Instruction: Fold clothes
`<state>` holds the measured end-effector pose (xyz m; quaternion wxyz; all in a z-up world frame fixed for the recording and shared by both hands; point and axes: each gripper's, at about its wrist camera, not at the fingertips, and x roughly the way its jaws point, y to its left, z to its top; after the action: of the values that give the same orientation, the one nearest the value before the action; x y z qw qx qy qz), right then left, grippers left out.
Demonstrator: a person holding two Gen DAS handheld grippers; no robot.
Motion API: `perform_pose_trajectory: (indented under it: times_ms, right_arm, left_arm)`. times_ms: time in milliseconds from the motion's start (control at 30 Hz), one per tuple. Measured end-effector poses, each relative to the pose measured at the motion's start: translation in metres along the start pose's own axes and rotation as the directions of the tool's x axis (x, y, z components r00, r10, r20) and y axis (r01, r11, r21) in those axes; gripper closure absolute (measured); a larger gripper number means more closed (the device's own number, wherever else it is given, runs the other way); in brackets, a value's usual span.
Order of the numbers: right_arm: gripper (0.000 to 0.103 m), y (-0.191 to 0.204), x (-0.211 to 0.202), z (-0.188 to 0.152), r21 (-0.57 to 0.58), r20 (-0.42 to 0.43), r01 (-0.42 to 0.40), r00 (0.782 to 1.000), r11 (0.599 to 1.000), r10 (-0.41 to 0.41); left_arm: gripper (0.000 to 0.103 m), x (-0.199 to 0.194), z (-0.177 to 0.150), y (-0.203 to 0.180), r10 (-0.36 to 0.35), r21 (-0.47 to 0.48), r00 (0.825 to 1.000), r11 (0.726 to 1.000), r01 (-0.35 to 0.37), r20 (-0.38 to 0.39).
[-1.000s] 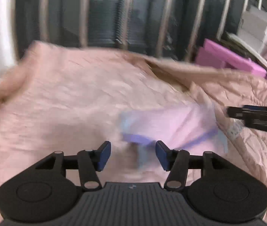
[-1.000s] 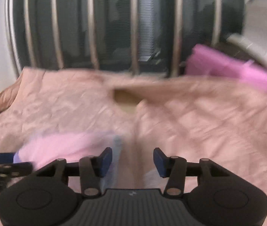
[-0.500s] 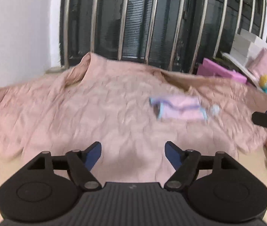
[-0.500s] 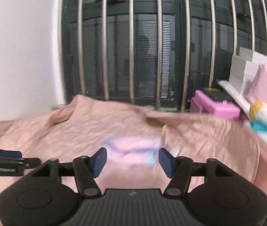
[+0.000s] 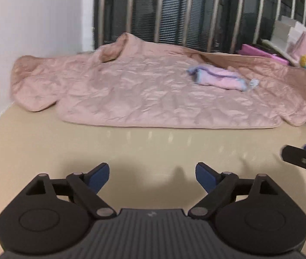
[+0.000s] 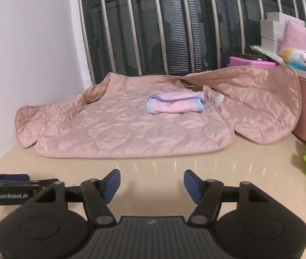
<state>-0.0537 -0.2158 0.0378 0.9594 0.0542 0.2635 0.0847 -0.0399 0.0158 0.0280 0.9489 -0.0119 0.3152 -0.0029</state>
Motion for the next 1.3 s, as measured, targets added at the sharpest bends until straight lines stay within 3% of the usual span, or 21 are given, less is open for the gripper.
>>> perform_pose_trajectory:
  times_ms: [100,233,400,533,633,733,867,1033,1300]
  right_arm:
    - [0.025,0.004,-0.003,-0.013,-0.004,-0.003,-0.004,1.0,1.0,0.004]
    - [0.018,0.011,0.0,-0.02,-0.037,0.045,0.063,0.997,0.997,-0.061]
    - [0.015,0.023,0.015,-0.018,-0.115,0.057,0.101,0.994,0.988,-0.095]
    - [0.014,0.022,0.029,-0.018,-0.08,0.024,0.073,0.997,0.994,-0.071]
    - [0.014,0.02,0.038,-0.019,-0.058,0.003,0.096,0.995,0.994,-0.096]
    - [0.009,0.019,0.047,-0.017,-0.052,-0.024,0.108,0.994,0.993,-0.11]
    - [0.007,0.014,0.058,-0.016,-0.039,-0.099,0.067,0.993,0.997,-0.07]
    - [0.0,0.013,0.067,-0.013,-0.03,-0.114,0.114,0.987,0.993,-0.117]
    - [0.0,0.015,0.073,-0.011,-0.063,-0.132,0.135,0.981,0.989,-0.142]
  left_arm:
    - [0.008,-0.006,-0.007,-0.002,0.032,0.026,0.998,0.999,-0.034,0.045]
    - [0.0,-0.006,-0.01,-0.005,0.039,0.051,0.995,0.998,-0.044,0.089]
    - [0.0,0.013,-0.007,-0.004,0.036,0.049,0.999,0.998,-0.038,0.036]
    - [0.0,0.024,-0.004,0.004,-0.018,-0.017,1.0,1.0,0.018,0.007]
    - [0.0,0.03,-0.004,0.005,-0.017,-0.03,1.0,0.999,0.017,0.009]
    - [0.0,0.035,-0.002,0.003,-0.009,-0.021,1.0,1.0,0.009,0.009]
    - [0.0,0.041,0.001,-0.002,-0.004,0.008,1.0,1.0,0.004,-0.006]
    - [0.001,0.047,0.002,-0.01,-0.001,0.054,0.999,0.999,0.003,-0.032]
    - [0.001,0.048,0.002,-0.01,0.011,0.044,0.999,0.999,-0.009,-0.033]
